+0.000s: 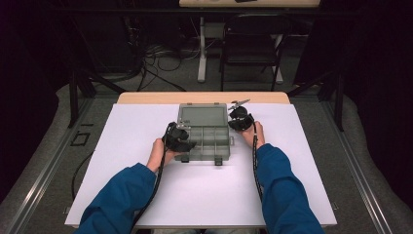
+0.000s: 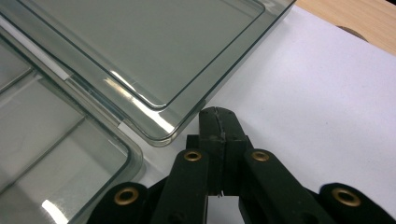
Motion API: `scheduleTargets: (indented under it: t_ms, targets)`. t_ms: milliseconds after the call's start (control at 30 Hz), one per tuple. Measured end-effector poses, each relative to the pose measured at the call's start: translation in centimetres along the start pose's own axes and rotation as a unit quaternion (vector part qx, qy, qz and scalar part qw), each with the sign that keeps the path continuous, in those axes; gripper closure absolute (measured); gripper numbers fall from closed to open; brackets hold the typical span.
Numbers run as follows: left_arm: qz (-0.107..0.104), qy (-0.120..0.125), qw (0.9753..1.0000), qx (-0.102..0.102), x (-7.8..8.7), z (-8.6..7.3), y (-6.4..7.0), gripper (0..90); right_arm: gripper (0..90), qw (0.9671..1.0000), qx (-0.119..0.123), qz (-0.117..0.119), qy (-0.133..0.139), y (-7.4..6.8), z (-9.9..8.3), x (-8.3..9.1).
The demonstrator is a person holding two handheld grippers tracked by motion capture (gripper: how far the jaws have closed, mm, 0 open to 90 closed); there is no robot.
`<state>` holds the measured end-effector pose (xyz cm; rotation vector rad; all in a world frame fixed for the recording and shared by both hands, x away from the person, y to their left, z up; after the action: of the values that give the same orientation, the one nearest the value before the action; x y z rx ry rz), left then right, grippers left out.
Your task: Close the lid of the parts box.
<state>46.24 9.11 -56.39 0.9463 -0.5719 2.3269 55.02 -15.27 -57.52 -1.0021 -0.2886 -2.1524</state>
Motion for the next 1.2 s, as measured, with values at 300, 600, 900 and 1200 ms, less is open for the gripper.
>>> scheduleTargets:
  t_ms: [300, 600, 900, 1200]
  targets:
    - [0.004, 0.002, 1.0, -0.004, 0.0, 0.0, 0.1, 51.9, 90.0, 0.9998, -0.009, 0.0, 0.018, 0.2, 0.0, -0.2]
    - [0.005, 0.002, 1.0, -0.003, 0.0, 0.0, 0.1, 51.9, 90.0, 0.9988, -0.015, 0.004, 0.046, 0.2, 0.4, 0.3]
    - [0.006, 0.001, 1.0, -0.003, 0.0, 0.0, 0.1, 51.8, 90.0, 0.998, -0.015, 0.003, 0.062, 0.2, 0.9, 1.0]
    - [0.006, 0.001, 1.0, -0.002, 0.0, 0.0, 0.1, 51.7, 90.0, 0.9971, -0.015, 0.001, 0.074, 0.1, 1.1, 1.3]
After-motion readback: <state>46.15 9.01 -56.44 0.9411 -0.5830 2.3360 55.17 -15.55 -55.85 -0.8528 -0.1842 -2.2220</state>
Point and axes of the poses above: each handheld gripper's, and its own axes: x roughly backward along the jaws, z roughly out of its top, y roughly to its right, the point moved 3 cm from there along -x, roughly forward along the jaws, and after that the axes turned 12 degrees about z, right-handed, at the moved point
